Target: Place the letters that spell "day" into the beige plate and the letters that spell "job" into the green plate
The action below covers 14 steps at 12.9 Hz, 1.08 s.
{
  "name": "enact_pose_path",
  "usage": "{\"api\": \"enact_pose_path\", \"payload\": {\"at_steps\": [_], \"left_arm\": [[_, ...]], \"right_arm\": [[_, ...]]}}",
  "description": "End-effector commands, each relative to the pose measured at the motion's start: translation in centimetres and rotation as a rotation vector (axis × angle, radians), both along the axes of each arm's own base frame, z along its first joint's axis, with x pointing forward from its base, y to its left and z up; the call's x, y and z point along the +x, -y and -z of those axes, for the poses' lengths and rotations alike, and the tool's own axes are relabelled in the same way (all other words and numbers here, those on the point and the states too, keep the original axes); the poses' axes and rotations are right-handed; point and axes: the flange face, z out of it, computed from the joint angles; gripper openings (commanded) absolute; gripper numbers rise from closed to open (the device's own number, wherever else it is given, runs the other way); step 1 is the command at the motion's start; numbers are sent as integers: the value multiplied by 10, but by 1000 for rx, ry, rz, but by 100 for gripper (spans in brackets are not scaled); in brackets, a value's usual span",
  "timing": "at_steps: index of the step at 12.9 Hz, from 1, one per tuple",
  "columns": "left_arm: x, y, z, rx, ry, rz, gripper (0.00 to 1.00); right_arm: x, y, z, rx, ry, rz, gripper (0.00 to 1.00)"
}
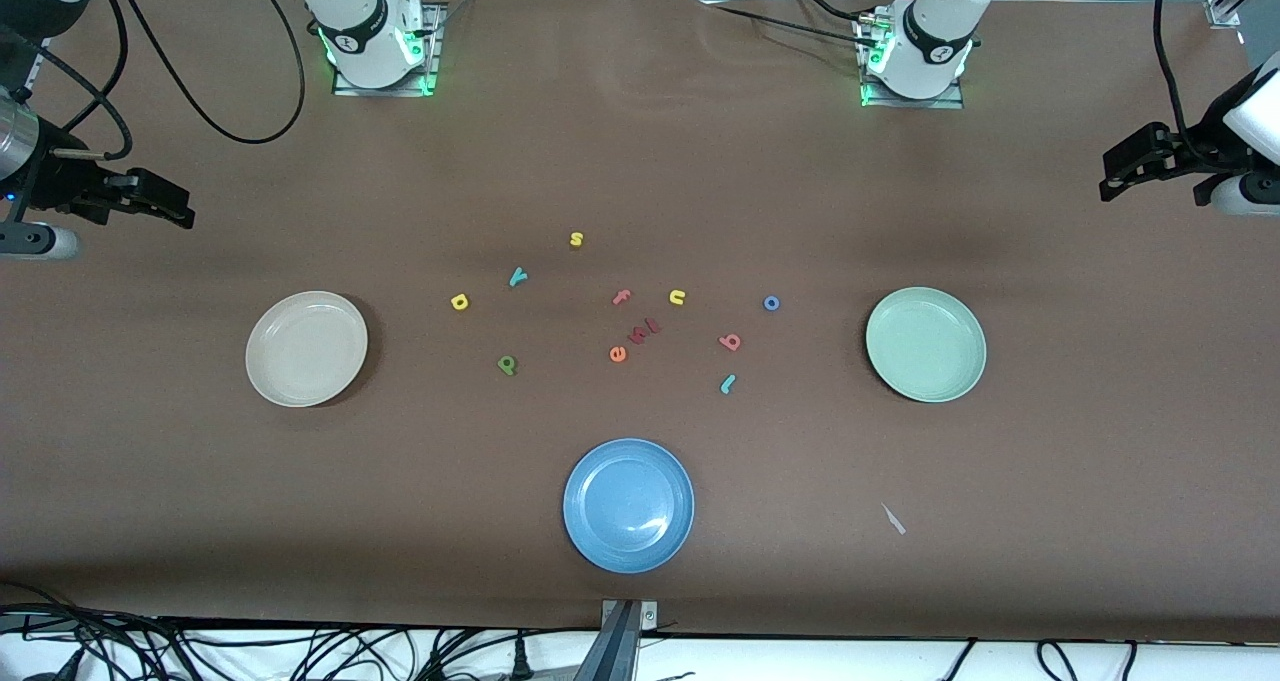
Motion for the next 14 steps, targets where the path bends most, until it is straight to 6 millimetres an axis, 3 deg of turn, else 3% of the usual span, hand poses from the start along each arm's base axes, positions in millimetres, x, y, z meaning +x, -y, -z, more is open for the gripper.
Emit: {"api": "enact_pose_path", "payload": {"at_steps": [1, 14], "left_arm": [[-7, -1, 0, 0, 2, -13, 100], [-6, 3, 11, -18, -12, -9, 100]], "right_arm": [[-7, 2, -2, -3, -2, -11, 100], [-7, 2, -2, -4, -5, -6, 100]]}}
